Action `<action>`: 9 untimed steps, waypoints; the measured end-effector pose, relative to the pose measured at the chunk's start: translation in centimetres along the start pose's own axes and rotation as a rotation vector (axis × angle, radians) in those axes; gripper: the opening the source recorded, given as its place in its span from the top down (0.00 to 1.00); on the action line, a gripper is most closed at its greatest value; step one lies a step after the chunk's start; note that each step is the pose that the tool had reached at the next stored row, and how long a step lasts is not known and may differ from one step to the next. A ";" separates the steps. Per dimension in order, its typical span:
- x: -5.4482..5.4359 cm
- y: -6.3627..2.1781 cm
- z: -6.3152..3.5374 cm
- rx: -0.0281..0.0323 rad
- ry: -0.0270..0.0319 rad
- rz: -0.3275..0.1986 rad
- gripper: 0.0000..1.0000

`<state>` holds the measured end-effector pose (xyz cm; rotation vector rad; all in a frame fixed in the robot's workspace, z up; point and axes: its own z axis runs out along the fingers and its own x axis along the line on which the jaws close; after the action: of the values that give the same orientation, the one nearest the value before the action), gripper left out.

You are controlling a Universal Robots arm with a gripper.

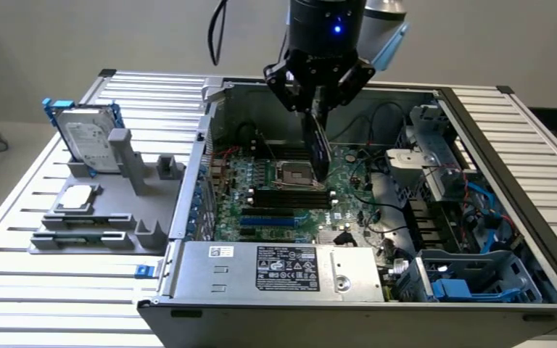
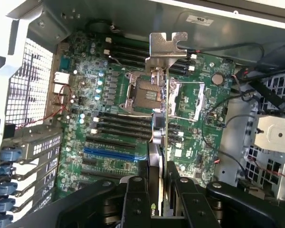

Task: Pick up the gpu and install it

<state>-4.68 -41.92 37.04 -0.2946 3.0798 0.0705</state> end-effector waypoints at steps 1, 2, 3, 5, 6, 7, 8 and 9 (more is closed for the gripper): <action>0.0 0.00 0.10 -0.0009 0.0008 -0.018 0.74; 0.0 -0.01 0.19 -0.0018 0.0016 -0.036 0.74; 0.0 -0.01 0.29 -0.0026 0.0024 -0.055 0.74; 0.0 -0.02 0.48 -0.0045 0.0039 -0.091 0.74; 0.0 -0.02 0.57 -0.0055 0.0046 -0.109 0.74; 0.0 -0.02 0.67 -0.0065 0.0052 -0.127 0.74; 0.0 -0.03 0.74 -0.0073 0.0061 -0.146 0.74; 0.0 -0.03 0.83 -0.0083 0.0067 -0.163 0.74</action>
<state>-4.68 -41.92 36.21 -0.5458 3.0492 0.0762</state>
